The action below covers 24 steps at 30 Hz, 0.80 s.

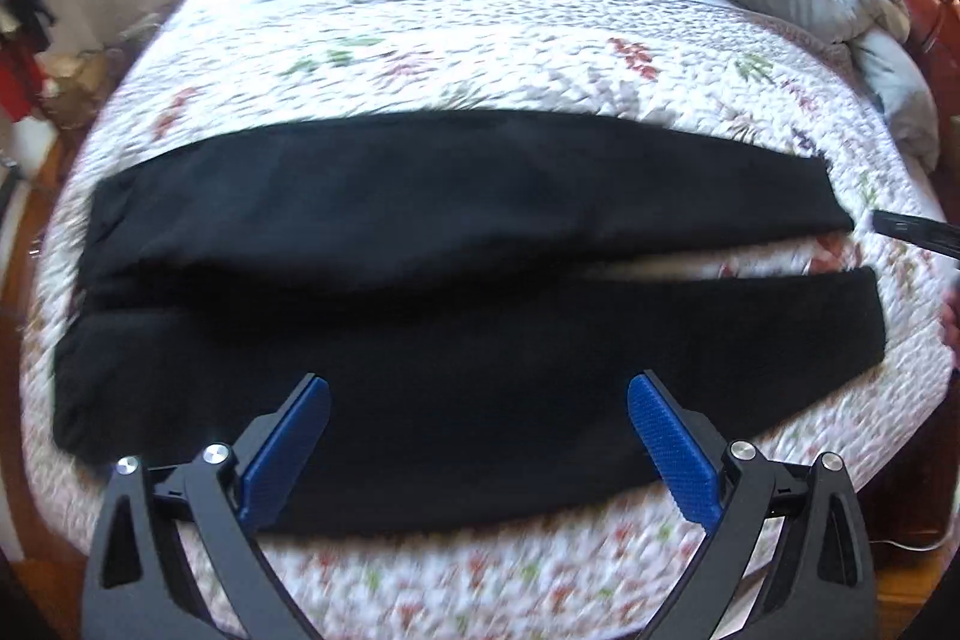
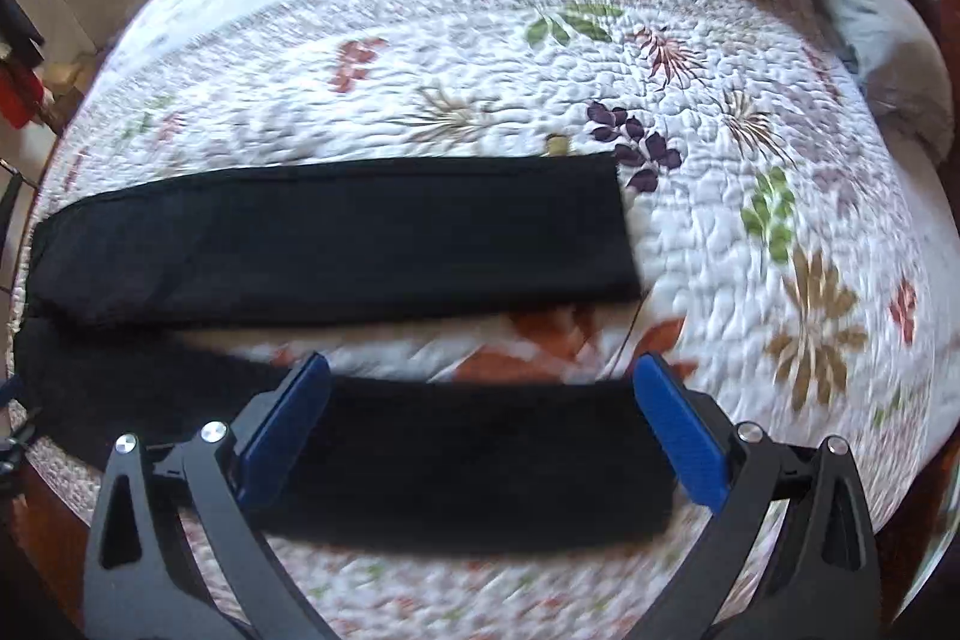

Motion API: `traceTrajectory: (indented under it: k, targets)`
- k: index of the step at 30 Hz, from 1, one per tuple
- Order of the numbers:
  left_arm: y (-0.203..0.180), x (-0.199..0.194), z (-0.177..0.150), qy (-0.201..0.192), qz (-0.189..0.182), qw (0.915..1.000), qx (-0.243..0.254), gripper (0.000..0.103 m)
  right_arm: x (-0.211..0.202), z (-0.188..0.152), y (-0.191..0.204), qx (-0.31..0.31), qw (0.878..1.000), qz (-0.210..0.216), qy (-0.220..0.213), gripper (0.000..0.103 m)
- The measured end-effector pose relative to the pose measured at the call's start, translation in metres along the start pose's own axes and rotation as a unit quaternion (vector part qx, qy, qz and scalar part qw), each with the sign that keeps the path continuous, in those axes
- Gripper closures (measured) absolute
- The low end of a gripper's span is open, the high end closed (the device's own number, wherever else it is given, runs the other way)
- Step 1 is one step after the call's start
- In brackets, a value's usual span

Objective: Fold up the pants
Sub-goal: 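Lower both tools to the pants hem and close the right gripper on it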

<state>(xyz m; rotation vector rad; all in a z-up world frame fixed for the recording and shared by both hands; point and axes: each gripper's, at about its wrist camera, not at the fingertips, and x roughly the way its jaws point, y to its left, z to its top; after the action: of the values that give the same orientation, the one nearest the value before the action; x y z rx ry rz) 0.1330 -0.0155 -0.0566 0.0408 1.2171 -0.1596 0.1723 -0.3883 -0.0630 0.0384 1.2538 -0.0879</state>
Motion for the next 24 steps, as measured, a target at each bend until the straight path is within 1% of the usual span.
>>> traceTrajectory:
  k: [2, 3, 5, 7, 8, 11, 13, 14, 15, 16, 17, 18, 19, 20, 21, 22, 24]
  targets:
    - [-0.002, 0.016, 0.024, 0.005, -0.023, 0.9997, -0.005, 0.004, 0.033, 0.028, -0.023, -0.004, 0.999, -0.018, 0.03, 0.002]
    - [-0.004, 0.024, 0.039, -0.004, -0.047, 0.9989, -0.006, 0.004, 0.049, 0.038, -0.032, -0.004, 0.999, -0.018, 0.044, 0.002]
    - [-0.006, 0.034, 0.058, -0.025, -0.085, 0.9959, -0.019, 0.004, 0.08, 0.053, -0.051, 0.006, 0.997, 0.014, 0.072, 0.003]
    - [-0.011, 0.046, 0.075, -0.024, -0.089, 0.9953, -0.027, 0.004, 0.098, 0.062, -0.064, 0.015, 0.997, 0.023, 0.077, 0.003]
    - [-0.015, 0.054, 0.084, -0.019, -0.092, 0.9953, -0.022, 0.004, 0.107, 0.067, -0.07, 0.012, 0.997, 0.026, 0.076, 0.003]
    - [-0.029, 0.072, 0.103, -0.005, -0.102, 0.9948, 0.002, 0.004, 0.127, 0.073, -0.084, 0.016, 0.996, 0.04, 0.084, 0.003]
    - [-0.039, 0.085, 0.116, 0.002, -0.105, 0.9942, 0.023, 0.004, 0.132, 0.075, -0.089, 0.018, 0.994, 0.062, 0.084, 0.003]
    - [-0.041, 0.087, 0.12, 0.003, -0.107, 0.9938, 0.03, 0.004, 0.132, 0.076, -0.089, 0.014, 0.994, 0.068, 0.081, 0.005]
    - [-0.044, 0.094, 0.127, 0.005, -0.112, 0.9929, 0.039, 0.004, 0.131, 0.078, -0.088, 0.009, 0.994, 0.073, 0.078, 0.011]
    - [-0.046, 0.099, 0.132, 0.008, -0.117, 0.9921, 0.044, 0.004, 0.128, 0.079, -0.088, 0.004, 0.994, 0.074, 0.075, 0.031]
    - [-0.047, 0.102, 0.136, 0.012, -0.123, 0.9913, 0.047, 0.004, 0.126, 0.081, -0.086, -0.002, 0.995, 0.069, 0.071, 0.054]
    - [-0.048, 0.107, 0.142, 0.015, -0.128, 0.9904, 0.05, 0.004, 0.123, 0.081, -0.085, -0.004, 0.994, 0.084, 0.071, 0.061]
    - [-0.049, 0.111, 0.147, 0.016, -0.132, 0.9897, 0.054, 0.004, 0.12, 0.081, -0.084, -0.005, 0.993, 0.092, 0.071, 0.073]
    - [-0.05, 0.114, 0.151, 0.016, -0.135, 0.989, 0.058, 0.004, 0.115, 0.08, -0.082, -0.018, 0.994, 0.082, 0.068, 0.093]
    - [-0.051, 0.117, 0.156, 0.016, -0.136, 0.9884, 0.066, 0.004, 0.111, 0.078, -0.079, -0.028, 0.995, 0.072, 0.066, 0.095]
    - [-0.052, 0.12, 0.16, 0.014, -0.134, 0.9881, 0.075, 0.004, 0.107, 0.077, -0.079, -0.032, 0.995, 0.075, 0.065, 0.096]
    - [-0.057, 0.126, 0.169, 0.005, -0.131, 0.986, 0.104, 0.004, 0.09, 0.076, -0.08, -0.04, 0.994, 0.089, 0.045, 0.096]
